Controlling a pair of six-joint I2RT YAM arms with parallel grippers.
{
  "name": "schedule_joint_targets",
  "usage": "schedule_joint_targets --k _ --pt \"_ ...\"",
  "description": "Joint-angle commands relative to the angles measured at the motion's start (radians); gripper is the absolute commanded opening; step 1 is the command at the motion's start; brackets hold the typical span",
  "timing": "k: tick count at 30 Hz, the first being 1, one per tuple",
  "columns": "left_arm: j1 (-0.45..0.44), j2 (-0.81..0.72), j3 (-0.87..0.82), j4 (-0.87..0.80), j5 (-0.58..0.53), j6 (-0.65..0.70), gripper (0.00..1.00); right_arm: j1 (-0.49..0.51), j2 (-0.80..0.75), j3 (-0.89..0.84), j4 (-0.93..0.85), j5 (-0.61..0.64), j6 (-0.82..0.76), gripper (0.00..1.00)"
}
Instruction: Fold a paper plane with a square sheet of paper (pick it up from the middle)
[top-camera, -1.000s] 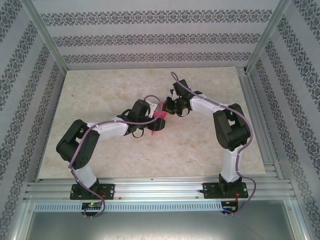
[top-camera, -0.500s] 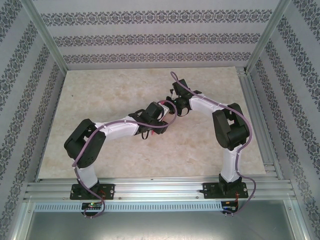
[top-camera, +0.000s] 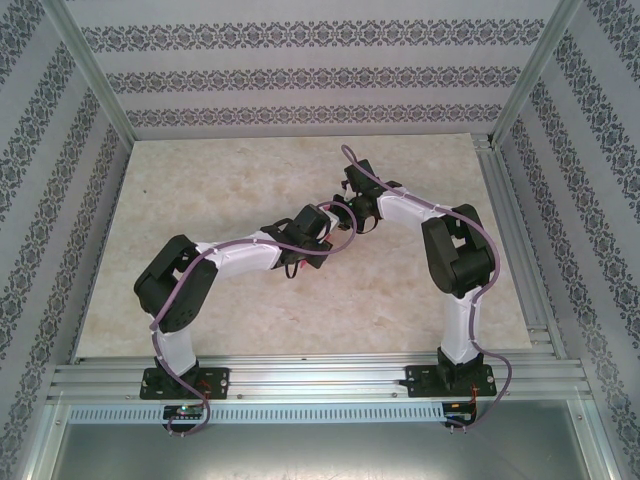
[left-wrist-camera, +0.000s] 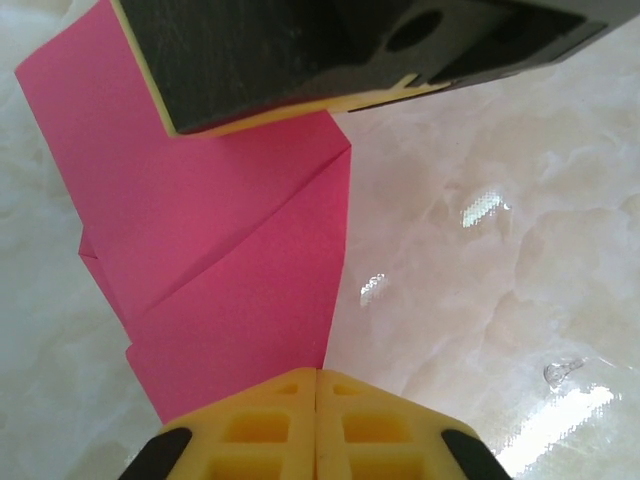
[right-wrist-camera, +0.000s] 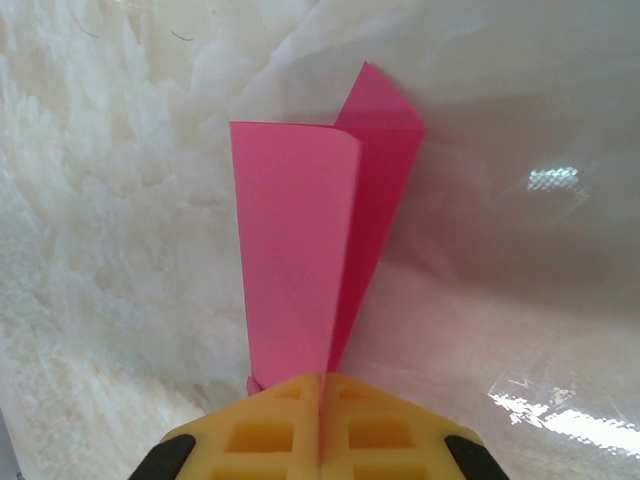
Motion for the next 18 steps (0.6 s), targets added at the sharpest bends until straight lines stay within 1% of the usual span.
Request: schedule_joint_targets --k 1,4,6,7,8,10,11,12,13,14,15,17,18 --pt "-0.007 0.005 -0.004 0.004 -0.004 0.002 0.05 0.013 -0.019 0.035 0.004 -0.029 -0.004 0.07" --pt "-0.005 0.007 0.001 0.003 -0.005 -0.005 0.01 0.01 -0.029 0.033 0.003 -0.032 -0.006 0.09" --pt "-0.005 0.001 -0.009 0.016 -0.005 -0.015 0.0 0.007 -0.027 0.034 0.002 -0.037 -0.011 0.06" --pt "-0.005 -0.002 -0.013 0.022 0.002 -0.015 0.01 0.006 -0.025 0.034 0.0 -0.037 -0.009 0.06" --pt "-0.005 -0.004 -0.013 0.021 0.0 -0.018 0.1 0.005 -0.024 0.032 0.002 -0.043 -0.009 0.04" --pt "-0.005 -0.009 -0.018 0.019 0.006 -0.003 0.16 0.005 -0.023 0.03 0.009 -0.05 -0.004 0.04" --pt "-0.005 -0.01 -0.019 0.016 0.0 0.004 0.29 0.004 -0.022 0.027 0.016 -0.055 0.001 0.04" --pt "-0.005 -0.01 -0.022 0.013 -0.004 0.014 0.38 0.004 -0.022 0.025 0.019 -0.06 0.003 0.04" --pt "-0.005 -0.011 -0.023 0.011 -0.005 0.025 0.4 0.004 -0.022 0.026 0.021 -0.061 0.005 0.04" --pt "-0.005 -0.011 -0.024 0.006 -0.011 0.031 0.44 0.004 -0.022 0.025 0.025 -0.06 0.007 0.04" --pt "-0.005 -0.008 -0.023 0.002 -0.013 0.036 0.45 0.003 -0.022 0.026 0.026 -0.061 0.009 0.04" --pt "-0.005 -0.001 -0.017 -0.006 -0.02 0.046 0.46 0.002 -0.021 0.028 0.028 -0.064 0.011 0.04" --pt "-0.005 0.005 -0.014 -0.012 -0.022 0.048 0.43 0.001 -0.02 0.029 0.03 -0.067 0.013 0.04"
